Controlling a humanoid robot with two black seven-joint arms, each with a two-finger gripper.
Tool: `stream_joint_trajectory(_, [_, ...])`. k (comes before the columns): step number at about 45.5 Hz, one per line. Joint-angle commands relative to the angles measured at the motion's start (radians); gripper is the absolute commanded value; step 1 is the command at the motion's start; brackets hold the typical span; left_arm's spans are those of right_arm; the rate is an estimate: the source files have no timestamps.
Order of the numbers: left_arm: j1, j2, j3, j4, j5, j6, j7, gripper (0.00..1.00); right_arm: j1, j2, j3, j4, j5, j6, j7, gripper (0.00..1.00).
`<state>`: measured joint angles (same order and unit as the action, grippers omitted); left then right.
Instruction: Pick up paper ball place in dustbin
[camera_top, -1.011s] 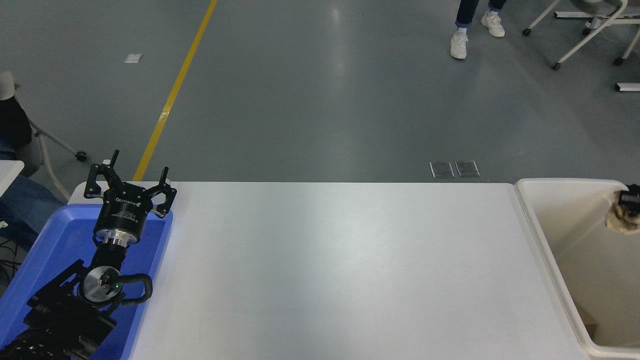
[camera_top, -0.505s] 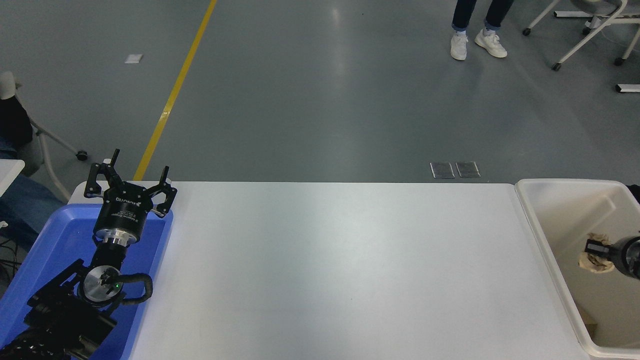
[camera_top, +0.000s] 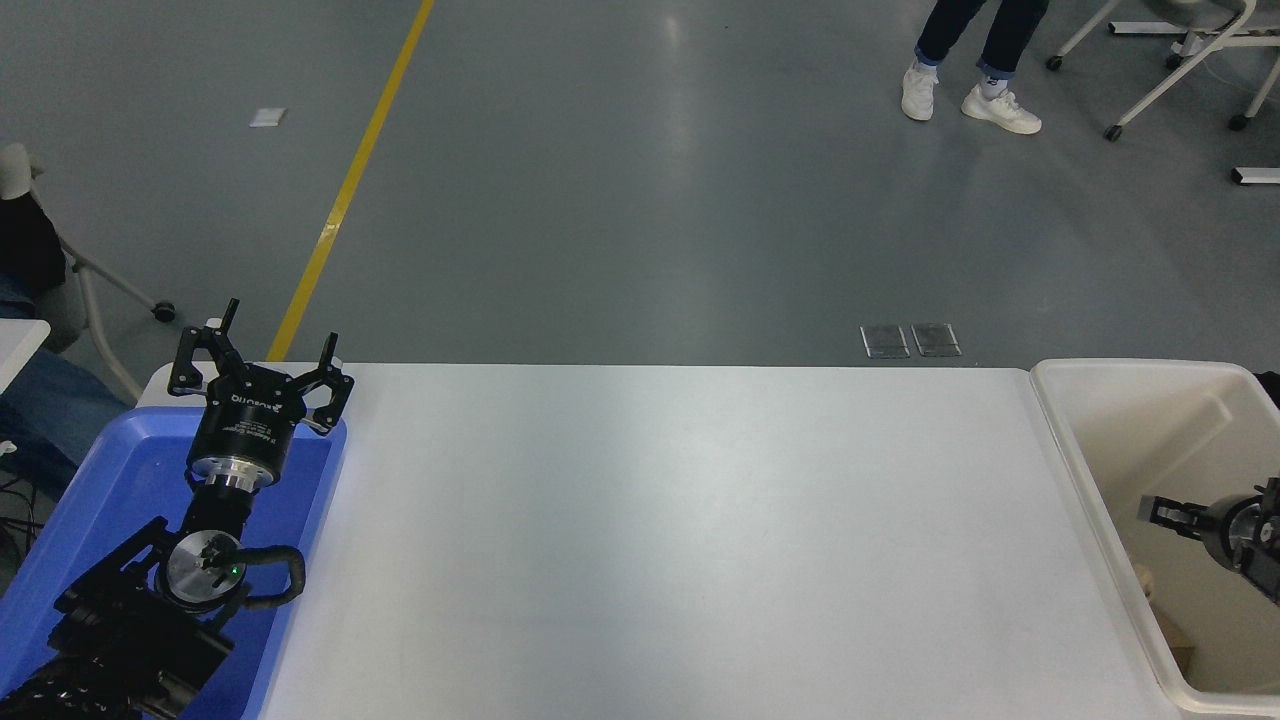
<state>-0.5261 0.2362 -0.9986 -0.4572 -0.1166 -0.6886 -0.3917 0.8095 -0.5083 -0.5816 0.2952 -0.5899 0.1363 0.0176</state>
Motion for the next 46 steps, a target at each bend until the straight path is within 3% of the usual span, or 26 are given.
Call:
stream_joint_trajectory(1, [0.0, 0.0, 0.0, 0.0, 0.0, 0.0, 0.001, 1.0, 0.065, -0.007, -0.001, 0.057, -0.001, 0.0, 0.001, 1.0])
stream_joint_trajectory(8, [-0.002, 0.0, 0.0, 0.0, 0.0, 0.0, 0.001, 1.0, 0.209, -0.084, -0.047, 0.223, -0.015, 0.003, -0.007, 1.0])
stream_joint_trajectory(21, [-0.002, 0.0, 0.002, 0.0, 0.002, -0.005, 0.002, 1.0, 0.589, -0.121, -0.309, 0.551, -0.008, 0.028, -0.007, 1.0])
stream_joint_trajectory(26, [-0.002, 0.0, 0.002, 0.0, 0.002, -0.005, 0.002, 1.0, 0.805, -0.121, -0.418, 0.763, 0.001, 0.123, -0.008, 1.0])
stream_joint_trajectory(28, [0.0, 0.0, 0.0, 0.0, 0.002, -0.005, 0.002, 1.0, 0.974, -0.113, -0.487, 0.895, 0.027, 0.239, -0.007, 1.0])
stream_joint_trajectory(35, [0.0, 0.0, 0.0, 0.0, 0.0, -0.005, 0.002, 1.0, 1.298, -0.009, -0.586, 1.133, 0.221, 0.469, -0.007, 1.0])
stream_joint_trajectory(41, [0.001, 0.0, 0.0, 0.0, 0.0, -0.003, 0.001, 1.0, 1.519, 0.138, -0.618, 1.337, 0.464, 0.531, -0.007, 1.0])
stream_joint_trajectory(46, [0.001, 0.0, 0.0, 0.0, -0.002, -0.002, 0.001, 1.0, 1.622, 0.235, -0.615, 1.388, 0.597, 0.606, -0.002, 1.0])
